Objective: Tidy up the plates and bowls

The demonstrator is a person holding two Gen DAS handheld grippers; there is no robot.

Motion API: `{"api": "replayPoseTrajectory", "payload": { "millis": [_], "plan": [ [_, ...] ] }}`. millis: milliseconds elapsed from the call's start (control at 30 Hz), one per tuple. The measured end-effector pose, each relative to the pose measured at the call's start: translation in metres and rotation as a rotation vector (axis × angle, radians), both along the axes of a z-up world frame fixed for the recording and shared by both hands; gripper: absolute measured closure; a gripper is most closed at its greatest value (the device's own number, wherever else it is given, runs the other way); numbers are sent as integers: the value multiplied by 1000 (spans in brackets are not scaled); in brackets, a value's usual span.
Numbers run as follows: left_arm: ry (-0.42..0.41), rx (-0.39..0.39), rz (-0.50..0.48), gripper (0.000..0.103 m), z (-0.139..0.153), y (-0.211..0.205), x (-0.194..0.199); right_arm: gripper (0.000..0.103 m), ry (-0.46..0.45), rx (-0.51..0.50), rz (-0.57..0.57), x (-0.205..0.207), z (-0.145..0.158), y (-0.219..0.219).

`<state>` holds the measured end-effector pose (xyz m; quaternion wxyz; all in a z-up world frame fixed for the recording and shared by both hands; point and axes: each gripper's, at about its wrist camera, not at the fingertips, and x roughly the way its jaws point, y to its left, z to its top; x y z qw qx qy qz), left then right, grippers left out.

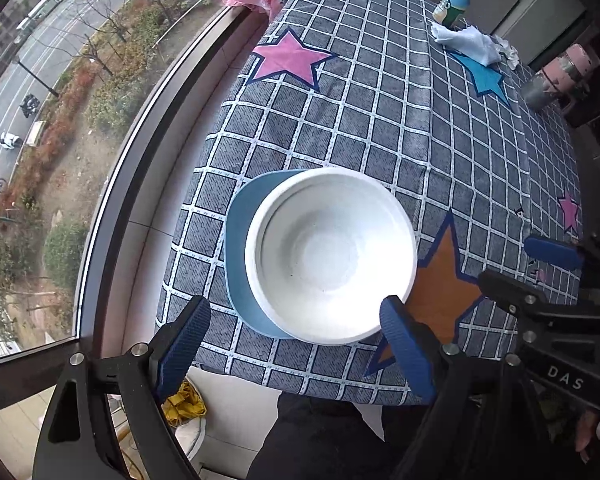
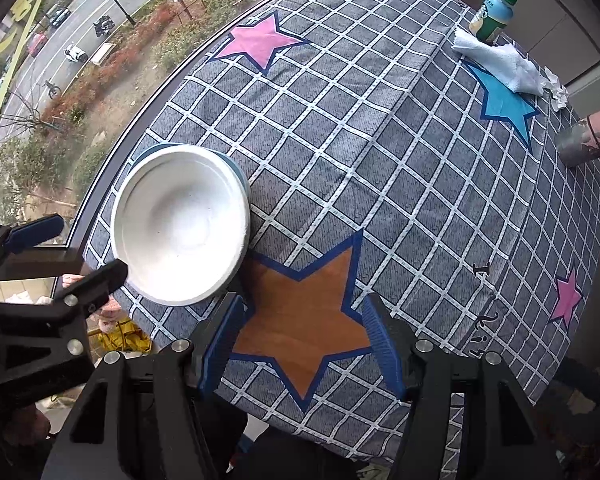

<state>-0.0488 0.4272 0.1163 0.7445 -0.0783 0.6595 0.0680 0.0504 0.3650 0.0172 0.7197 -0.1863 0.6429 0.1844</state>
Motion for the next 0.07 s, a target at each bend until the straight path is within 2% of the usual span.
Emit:
{"api": "replayPoseTrajectory", "payload": {
  "millis": [67],
  "plan": [
    [22,0,4,14,-4,-4,3,40,-2,-1,-11,0,1,-7]
  ]
}}
